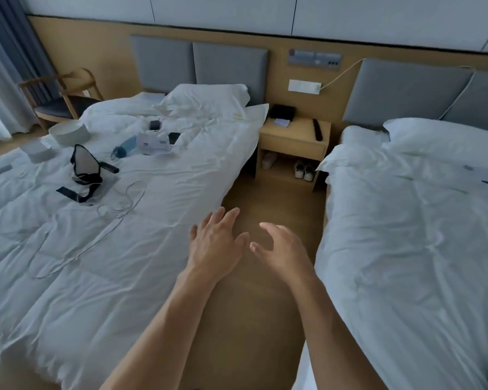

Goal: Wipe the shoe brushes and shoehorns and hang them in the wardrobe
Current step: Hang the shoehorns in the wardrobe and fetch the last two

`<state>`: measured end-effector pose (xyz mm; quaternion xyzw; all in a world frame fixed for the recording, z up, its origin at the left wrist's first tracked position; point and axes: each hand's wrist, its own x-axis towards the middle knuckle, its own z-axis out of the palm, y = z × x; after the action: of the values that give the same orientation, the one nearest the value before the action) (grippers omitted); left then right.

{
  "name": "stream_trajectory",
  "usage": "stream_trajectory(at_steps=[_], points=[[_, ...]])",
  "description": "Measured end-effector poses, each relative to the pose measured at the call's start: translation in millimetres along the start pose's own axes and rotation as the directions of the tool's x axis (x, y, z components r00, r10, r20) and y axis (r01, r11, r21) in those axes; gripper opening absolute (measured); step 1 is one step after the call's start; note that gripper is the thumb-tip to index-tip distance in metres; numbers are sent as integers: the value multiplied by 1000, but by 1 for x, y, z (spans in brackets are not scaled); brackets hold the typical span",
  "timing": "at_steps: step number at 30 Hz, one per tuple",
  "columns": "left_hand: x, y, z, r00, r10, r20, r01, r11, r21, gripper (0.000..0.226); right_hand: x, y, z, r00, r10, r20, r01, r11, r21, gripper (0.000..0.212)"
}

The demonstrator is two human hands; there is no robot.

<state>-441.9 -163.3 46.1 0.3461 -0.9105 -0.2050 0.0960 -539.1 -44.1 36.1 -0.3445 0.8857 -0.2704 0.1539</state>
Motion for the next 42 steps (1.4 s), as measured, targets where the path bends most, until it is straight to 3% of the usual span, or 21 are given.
stream_trajectory(at_steps=[9, 20, 32, 42], points=[[171, 43, 35, 973, 210, 99, -200, 974, -108, 59, 134, 36, -41, 969, 195, -151, -196, 981, 11, 58], [388, 85, 47, 903, 399, 162, -374, 913, -161, 60, 312, 45, -83, 911, 354, -214, -363, 932, -2, 60], [569, 121, 108, 894, 398, 205, -377, 916, -134, 60, 500, 117, -110, 900, 390, -195, -376, 921, 106, 59], [756, 205, 143, 929, 327, 173, -318, 945, -78, 59, 699, 186, -197, 936, 315, -156, -300, 948, 109, 57]])
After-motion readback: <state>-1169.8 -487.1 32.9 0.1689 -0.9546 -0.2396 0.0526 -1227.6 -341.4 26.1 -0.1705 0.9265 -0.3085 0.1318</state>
